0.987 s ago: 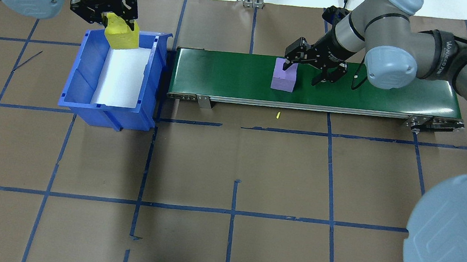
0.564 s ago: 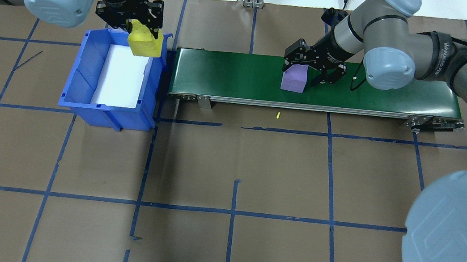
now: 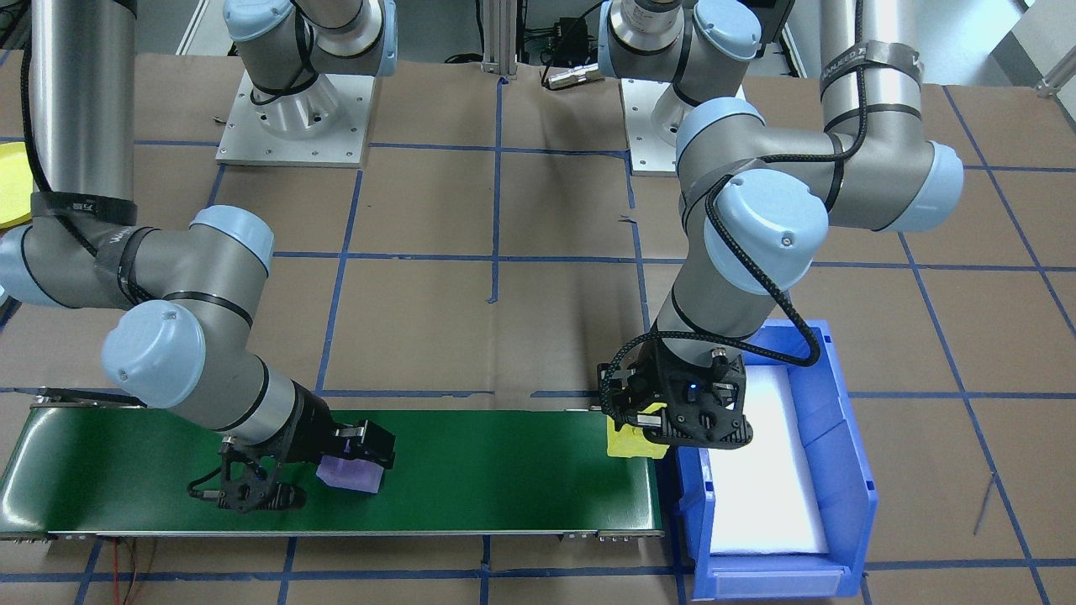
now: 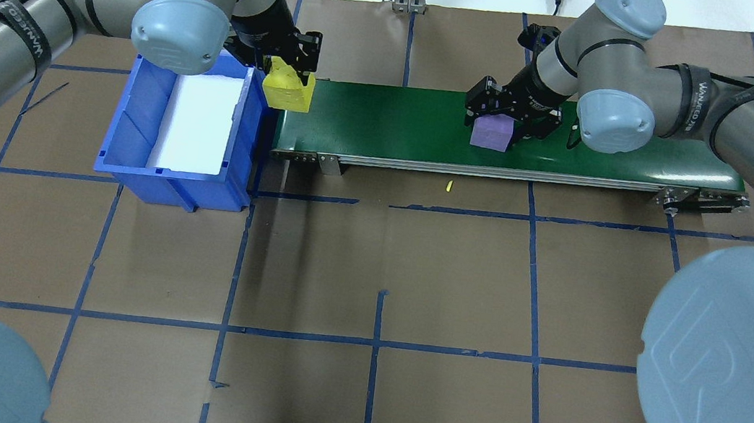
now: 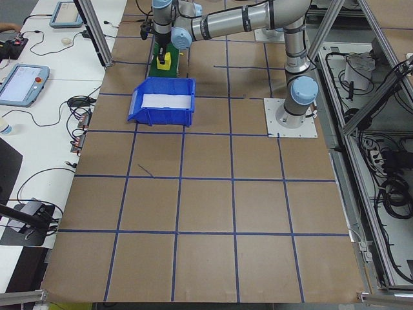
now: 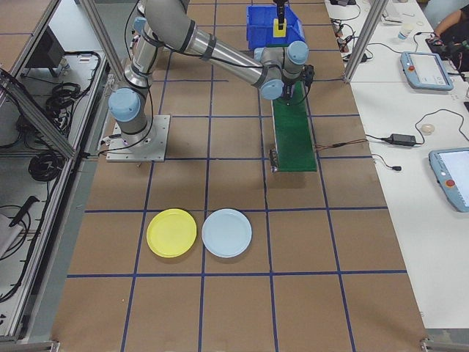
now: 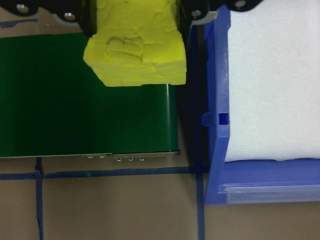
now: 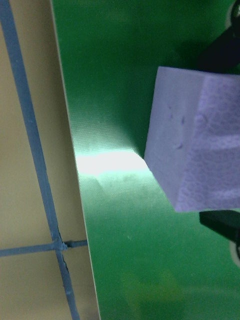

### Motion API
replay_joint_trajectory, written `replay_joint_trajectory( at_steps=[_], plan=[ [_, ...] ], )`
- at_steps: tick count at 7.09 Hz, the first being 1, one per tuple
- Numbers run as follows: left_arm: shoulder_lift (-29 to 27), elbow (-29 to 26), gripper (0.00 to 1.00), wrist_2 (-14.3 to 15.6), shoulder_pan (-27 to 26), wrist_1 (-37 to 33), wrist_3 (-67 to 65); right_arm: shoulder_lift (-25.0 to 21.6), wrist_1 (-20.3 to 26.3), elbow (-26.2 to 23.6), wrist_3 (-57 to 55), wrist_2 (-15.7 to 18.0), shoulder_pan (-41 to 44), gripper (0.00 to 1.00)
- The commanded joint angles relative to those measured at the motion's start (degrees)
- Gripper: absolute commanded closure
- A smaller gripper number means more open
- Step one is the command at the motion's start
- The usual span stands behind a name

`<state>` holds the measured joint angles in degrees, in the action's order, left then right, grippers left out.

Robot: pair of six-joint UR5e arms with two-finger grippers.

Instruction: Move block left to right into plate

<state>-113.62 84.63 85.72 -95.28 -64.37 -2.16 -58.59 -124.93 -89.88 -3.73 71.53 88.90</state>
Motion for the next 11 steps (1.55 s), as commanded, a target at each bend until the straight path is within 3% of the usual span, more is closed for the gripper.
replay_joint_trajectory(
  at_steps=[1,3,4,6,7,8,10,11],
  plan=[
    [-2.39,-0.43,0.60,-1.17,-0.61,0.48,-0.21,-0.73,0.20,2.33,7.37,11.13,-0.21,0.72],
    [-4.85,-0.87,0.60,-0.55,-0.61,0.57,-1.97,-7.64,2.05,-0.80,26.74,26.14,-5.01,0.76],
    [-5.99,-0.87,0.60,-0.55,-0.69,1.61,-2.06,-11.25,1.88,-2.91,40.33,29.25,-11.92,0.76],
    [-6.88,-0.69,0.59,-0.64,-0.87,2.68,-2.32,-12.60,1.36,-4.15,67.85,29.64,-31.83,0.76],
    [-6.97,-0.43,0.42,-0.90,-0.87,4.07,-2.23,-12.52,0.83,-5.38,74.76,29.20,-40.30,0.76],
    [-7.23,0.09,0.10,-1.25,-0.87,7.48,-2.49,-12.08,-1.52,-7.04,79.44,29.02,-45.86,0.76],
    [-6.45,0.01,0.03,-1.25,-0.87,7.60,-3.37,-10.94,-3.74,-13.88,80.37,27.54,-56.58,0.74],
    [-2.79,-0.08,0.00,-1.17,-0.96,6.64,-4.16,-9.45,-6.09,-16.09,80.37,22.65,-58.99,0.45]
  ],
)
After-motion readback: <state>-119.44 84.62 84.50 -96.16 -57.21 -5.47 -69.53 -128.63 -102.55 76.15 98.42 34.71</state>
